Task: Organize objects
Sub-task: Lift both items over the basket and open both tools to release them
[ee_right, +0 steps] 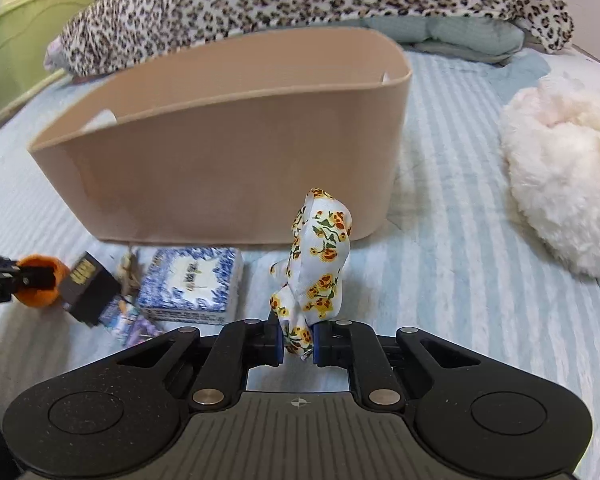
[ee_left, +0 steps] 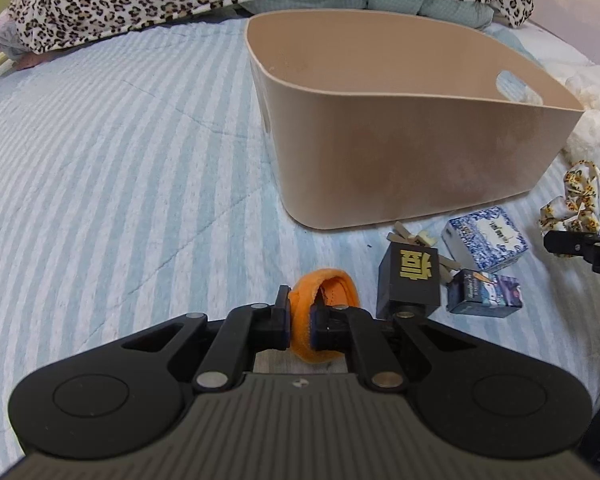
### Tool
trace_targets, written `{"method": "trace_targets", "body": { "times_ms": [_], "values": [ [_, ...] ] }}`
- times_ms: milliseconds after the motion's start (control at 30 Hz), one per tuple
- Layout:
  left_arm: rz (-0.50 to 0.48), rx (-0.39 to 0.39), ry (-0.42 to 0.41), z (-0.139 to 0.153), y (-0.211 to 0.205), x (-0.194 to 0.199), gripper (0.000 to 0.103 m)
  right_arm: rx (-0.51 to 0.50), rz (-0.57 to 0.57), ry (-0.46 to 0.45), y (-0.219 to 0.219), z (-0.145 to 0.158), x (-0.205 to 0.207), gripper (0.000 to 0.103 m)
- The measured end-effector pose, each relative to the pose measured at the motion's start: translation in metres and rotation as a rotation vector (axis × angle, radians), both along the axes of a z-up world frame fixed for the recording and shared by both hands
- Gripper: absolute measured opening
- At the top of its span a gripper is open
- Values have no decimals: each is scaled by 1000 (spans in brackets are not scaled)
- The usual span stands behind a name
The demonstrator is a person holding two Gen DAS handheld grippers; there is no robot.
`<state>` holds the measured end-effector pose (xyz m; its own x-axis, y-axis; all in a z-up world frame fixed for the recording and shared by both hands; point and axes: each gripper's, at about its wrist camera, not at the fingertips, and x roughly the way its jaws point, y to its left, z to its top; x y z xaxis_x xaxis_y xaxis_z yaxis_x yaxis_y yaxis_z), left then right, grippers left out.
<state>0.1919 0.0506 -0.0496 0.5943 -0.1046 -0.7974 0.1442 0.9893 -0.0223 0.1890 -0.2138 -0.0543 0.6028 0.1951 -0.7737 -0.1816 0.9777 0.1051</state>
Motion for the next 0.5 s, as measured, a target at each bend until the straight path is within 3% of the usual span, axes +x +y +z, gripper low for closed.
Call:
{"method": "trace_targets", "body": {
  "times_ms": [500],
  "values": [
    [-33, -38, -167, 57, -4, -31, 9, 53, 17, -138, -1, 55, -31, 12]
  ]
}}
